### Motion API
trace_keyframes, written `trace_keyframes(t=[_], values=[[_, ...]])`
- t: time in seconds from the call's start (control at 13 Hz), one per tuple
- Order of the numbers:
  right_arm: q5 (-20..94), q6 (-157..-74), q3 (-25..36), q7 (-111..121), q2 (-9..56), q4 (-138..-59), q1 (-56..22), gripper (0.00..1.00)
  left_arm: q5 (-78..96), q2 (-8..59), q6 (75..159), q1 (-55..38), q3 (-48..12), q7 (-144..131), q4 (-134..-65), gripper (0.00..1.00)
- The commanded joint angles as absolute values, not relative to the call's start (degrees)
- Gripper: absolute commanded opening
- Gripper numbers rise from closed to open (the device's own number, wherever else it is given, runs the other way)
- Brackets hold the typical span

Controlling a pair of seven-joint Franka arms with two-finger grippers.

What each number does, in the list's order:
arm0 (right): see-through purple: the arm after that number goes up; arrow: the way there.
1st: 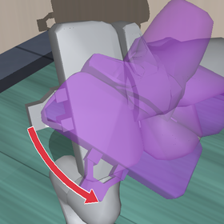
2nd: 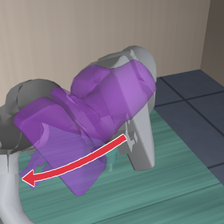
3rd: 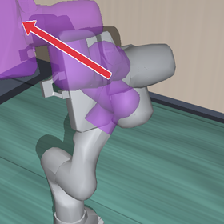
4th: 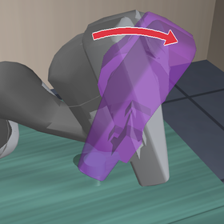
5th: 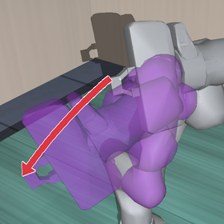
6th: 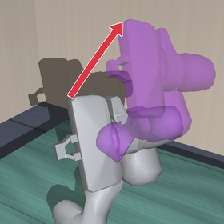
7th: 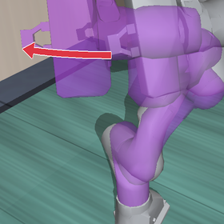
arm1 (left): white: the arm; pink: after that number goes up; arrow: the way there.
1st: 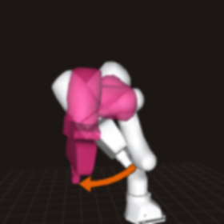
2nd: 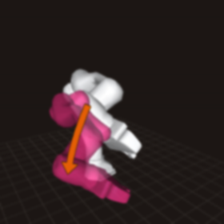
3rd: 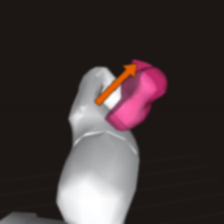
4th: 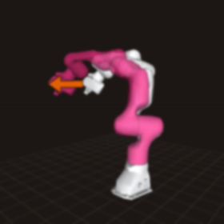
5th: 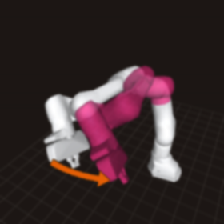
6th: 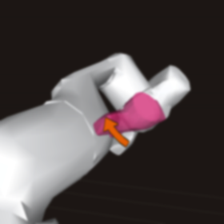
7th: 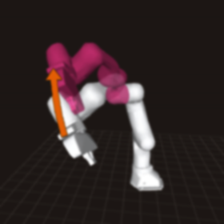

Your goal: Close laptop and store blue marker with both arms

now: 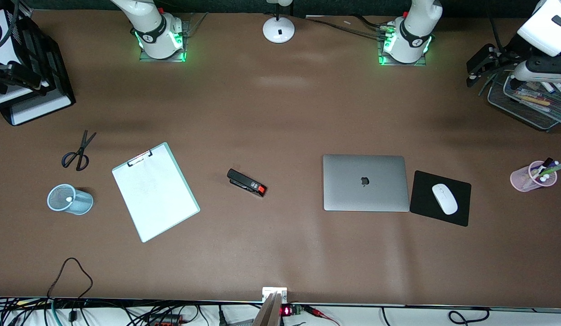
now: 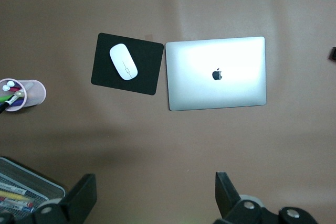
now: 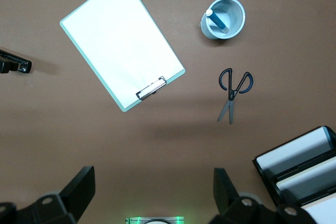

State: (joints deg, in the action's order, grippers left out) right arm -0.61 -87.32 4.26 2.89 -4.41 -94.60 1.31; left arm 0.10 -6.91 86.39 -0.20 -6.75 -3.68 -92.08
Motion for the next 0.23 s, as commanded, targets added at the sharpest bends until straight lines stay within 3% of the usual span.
trace_keyframes(t=[0.0,0.15], values=[[-1.5,-87.9,3.9,1.7,-5.8,-95.5,1.1,1.0,0.4,-6.2,86.2,-0.4,-6.8,-3.5,-91.1,1.0],[-1.1,-87.9,3.8,1.7,-5.8,-95.5,1.0,1.0,0.4,-6.2,86.2,-0.4,-7.3,-4.0,-91.2,1.0]])
